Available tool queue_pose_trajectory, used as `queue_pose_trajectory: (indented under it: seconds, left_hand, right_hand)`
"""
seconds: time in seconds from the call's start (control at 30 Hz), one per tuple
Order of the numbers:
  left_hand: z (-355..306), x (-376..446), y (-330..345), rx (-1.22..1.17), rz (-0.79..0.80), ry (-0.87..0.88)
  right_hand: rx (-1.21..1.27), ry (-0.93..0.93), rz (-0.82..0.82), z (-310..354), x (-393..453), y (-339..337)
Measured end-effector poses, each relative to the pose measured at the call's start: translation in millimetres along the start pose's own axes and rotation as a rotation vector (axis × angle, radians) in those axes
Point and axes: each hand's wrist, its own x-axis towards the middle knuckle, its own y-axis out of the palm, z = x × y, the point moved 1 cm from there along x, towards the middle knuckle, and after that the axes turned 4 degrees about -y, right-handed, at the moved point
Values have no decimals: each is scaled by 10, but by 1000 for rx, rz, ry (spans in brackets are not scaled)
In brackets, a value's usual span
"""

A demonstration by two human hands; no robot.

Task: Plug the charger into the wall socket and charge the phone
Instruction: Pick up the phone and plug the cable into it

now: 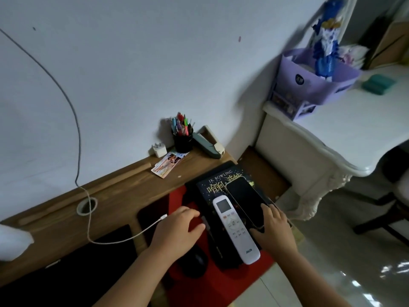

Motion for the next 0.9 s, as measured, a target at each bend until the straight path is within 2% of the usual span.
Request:
queue_pose_trajectory:
  seconds: [0.17,0.33,0.4,0.5,0.73,0.83,0.9]
  left_hand:
    - [139,-22,-65,-23,-29,-46]
    - [204,-66,-63,-54,-31,-63]
    - [218,-83,-74,-70,-33,-76]
    - [280,-102,-132,-99,-79,-96]
    - [250,-133,-258,-217,-151,-108]
    - [282,-244,-385,-428,-159,-138]
    - [367,-352,-466,-617,-185,-218]
  right_hand:
    - [-46,-58,-6,60,237,-8]
    - [-99,-25,36,14,358,-127]
    - [43,50,42,17,386,-218]
    - [449,124,70,212,395,-390]
    - [545,-229,121,1116,26,-399]
    - [474,-431,57,1501,-154,-316]
    - [469,-526,27,1707,-234,-250]
